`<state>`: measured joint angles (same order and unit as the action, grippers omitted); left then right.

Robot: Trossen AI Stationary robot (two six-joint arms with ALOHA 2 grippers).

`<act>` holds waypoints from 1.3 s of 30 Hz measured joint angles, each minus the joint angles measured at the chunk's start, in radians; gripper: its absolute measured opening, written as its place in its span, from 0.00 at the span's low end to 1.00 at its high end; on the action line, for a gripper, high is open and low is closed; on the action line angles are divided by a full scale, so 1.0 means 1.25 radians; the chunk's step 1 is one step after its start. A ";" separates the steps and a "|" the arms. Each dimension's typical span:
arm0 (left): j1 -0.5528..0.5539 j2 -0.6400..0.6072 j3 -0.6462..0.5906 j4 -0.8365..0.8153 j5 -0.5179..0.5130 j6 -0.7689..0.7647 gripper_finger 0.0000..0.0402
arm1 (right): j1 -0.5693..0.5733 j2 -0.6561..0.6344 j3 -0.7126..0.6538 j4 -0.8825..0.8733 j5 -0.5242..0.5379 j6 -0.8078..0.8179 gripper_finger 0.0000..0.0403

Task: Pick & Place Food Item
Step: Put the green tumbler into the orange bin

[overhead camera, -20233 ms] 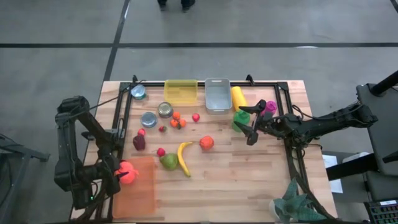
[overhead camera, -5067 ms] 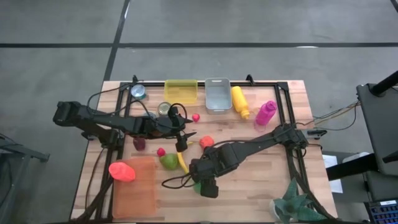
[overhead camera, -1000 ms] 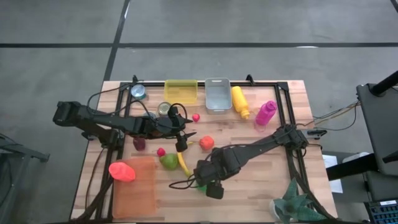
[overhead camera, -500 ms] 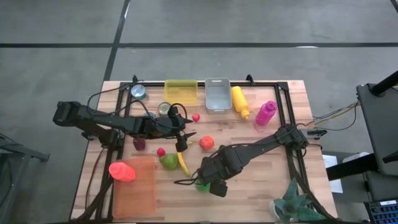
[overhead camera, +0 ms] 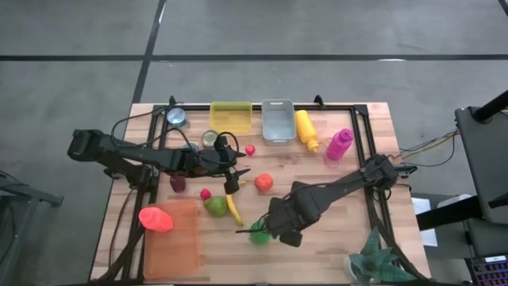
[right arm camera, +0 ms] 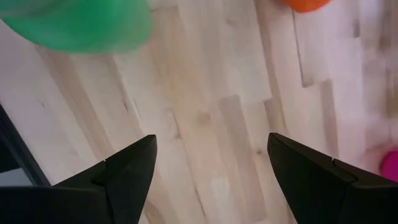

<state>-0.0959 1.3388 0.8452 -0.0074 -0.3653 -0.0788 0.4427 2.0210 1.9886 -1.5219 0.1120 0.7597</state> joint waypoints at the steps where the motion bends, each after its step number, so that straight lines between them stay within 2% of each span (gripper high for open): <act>1: 0.000 0.000 0.000 -0.001 0.000 0.000 0.64 | -0.001 -0.015 -0.017 -0.001 0.001 -0.002 0.75; 11: 0.000 0.000 0.000 -0.009 0.000 0.000 0.64 | -0.069 -0.211 -0.244 0.012 0.039 0.025 0.75; 24: 0.000 0.000 0.000 -0.016 0.000 0.000 0.64 | -0.183 -0.539 -0.613 0.028 0.039 0.051 0.75; 32: 0.000 0.000 0.000 -0.016 0.000 0.000 0.64 | -0.219 -0.724 -0.752 0.039 0.039 0.186 0.75; 39: 0.000 0.000 0.000 -0.016 0.000 0.000 0.64 | -0.219 -0.813 -0.806 0.051 0.038 0.341 0.75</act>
<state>-0.0959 1.3388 0.8452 -0.0277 -0.3653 -0.0788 0.1692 1.0044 0.9813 -1.4578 0.1592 1.1857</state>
